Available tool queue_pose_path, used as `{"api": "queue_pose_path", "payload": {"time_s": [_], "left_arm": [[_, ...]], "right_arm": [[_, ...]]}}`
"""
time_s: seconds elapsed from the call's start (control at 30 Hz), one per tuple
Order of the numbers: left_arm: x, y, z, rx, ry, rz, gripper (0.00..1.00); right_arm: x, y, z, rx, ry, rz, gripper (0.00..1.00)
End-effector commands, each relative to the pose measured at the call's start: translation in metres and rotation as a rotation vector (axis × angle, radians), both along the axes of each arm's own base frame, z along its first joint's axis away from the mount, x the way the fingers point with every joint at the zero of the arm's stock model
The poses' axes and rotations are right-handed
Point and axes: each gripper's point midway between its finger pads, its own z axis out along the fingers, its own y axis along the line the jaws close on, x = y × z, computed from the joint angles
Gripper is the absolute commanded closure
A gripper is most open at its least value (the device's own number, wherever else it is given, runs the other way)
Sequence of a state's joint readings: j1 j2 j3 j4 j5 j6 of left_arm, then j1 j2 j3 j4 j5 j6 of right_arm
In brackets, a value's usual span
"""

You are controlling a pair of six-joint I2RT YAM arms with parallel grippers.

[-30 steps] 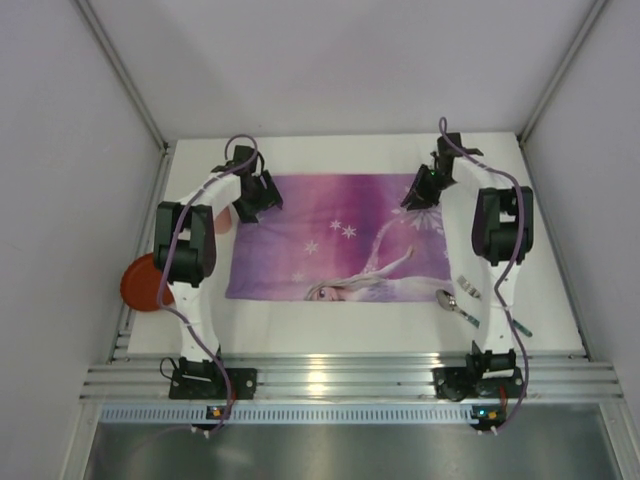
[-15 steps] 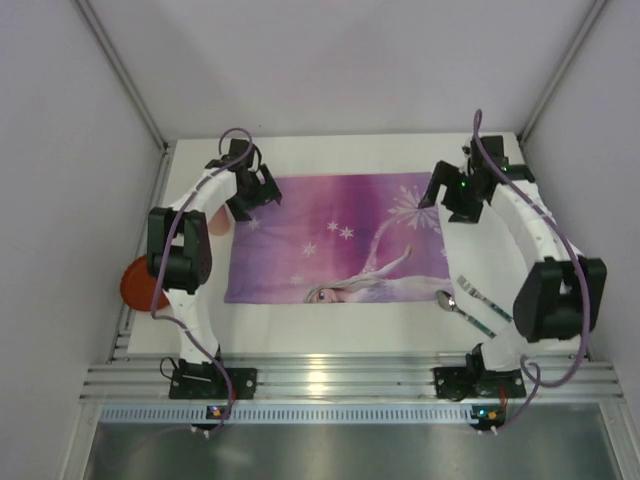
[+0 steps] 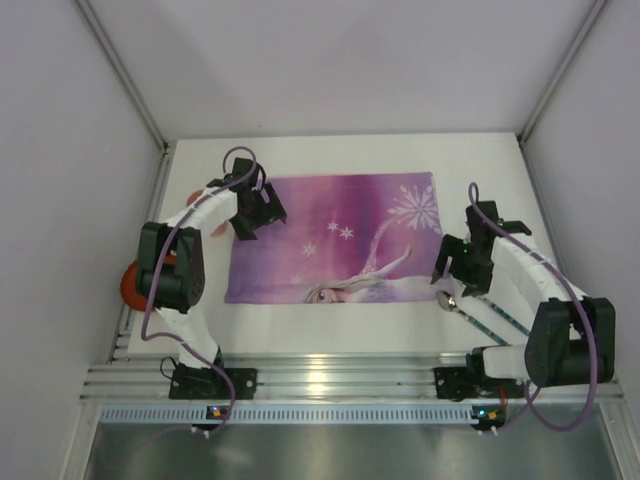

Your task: Set the dinner table for one person

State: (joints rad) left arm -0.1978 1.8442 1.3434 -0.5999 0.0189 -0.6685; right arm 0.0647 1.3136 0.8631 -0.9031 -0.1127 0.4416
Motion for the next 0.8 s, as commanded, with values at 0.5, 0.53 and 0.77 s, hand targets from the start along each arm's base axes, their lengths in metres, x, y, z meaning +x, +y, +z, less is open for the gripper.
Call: {"api": "queue_pose_path", "payload": {"time_s": [0.5, 0.53, 0.77], "left_arm": [[-0.030, 0.002, 0.015, -0.055, -0.112, 0.024, 0.04], [-0.031, 0.003, 0.017, -0.052, -0.118, 0.025, 0.04], [-0.032, 0.002, 0.016, -0.058, -0.118, 0.019, 0.04]], "right_arm": [[-0.010, -0.002, -0.032, -0.120, 0.164, 0.010, 0.20], [-0.007, -0.006, -0.032, -0.150, 0.153, 0.011, 0.19], [-0.001, -0.006, -0.042, -0.202, 0.180, 0.058, 0.20]]}}
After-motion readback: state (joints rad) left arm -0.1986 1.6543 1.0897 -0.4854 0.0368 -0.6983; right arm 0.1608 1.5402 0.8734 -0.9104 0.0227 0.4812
